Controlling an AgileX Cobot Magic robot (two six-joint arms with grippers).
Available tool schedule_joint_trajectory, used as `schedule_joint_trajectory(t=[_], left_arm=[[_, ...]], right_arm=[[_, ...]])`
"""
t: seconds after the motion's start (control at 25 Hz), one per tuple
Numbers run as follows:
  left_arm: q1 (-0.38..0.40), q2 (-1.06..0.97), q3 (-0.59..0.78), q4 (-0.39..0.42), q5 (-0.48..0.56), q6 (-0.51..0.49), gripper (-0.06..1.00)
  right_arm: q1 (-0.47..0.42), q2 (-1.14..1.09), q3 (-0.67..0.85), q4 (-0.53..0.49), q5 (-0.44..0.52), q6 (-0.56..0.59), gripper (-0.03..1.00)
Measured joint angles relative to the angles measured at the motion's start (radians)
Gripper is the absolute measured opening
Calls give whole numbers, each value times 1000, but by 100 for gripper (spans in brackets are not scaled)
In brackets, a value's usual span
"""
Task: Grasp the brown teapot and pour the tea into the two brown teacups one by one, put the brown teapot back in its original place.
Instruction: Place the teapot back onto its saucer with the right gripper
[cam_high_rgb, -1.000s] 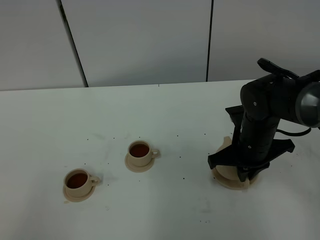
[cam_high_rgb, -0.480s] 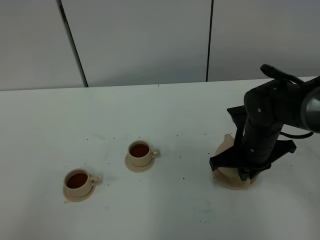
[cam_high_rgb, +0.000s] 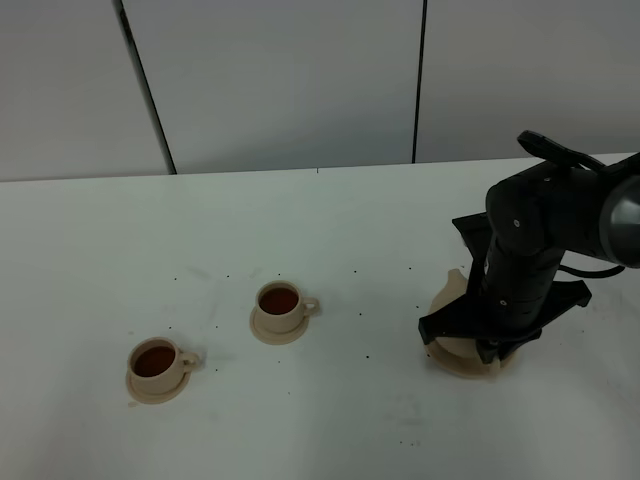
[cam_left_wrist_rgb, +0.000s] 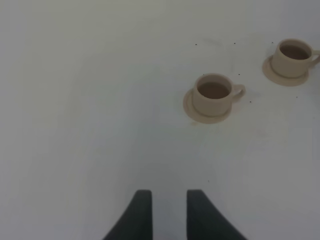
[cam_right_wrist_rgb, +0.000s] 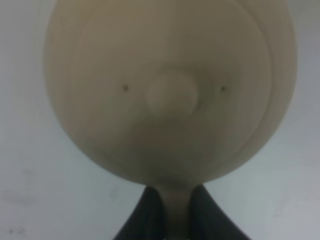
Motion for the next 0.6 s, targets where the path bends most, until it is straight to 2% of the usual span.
schedule_joint_trajectory(t=[0.44, 0.6], left_arm=[[0, 0, 0, 0, 0, 0, 24], [0, 0, 0, 0, 0, 0, 24]], right_arm=[[0, 9, 0, 0, -8, 0, 10], [1, 9, 0, 0, -9, 0, 13]])
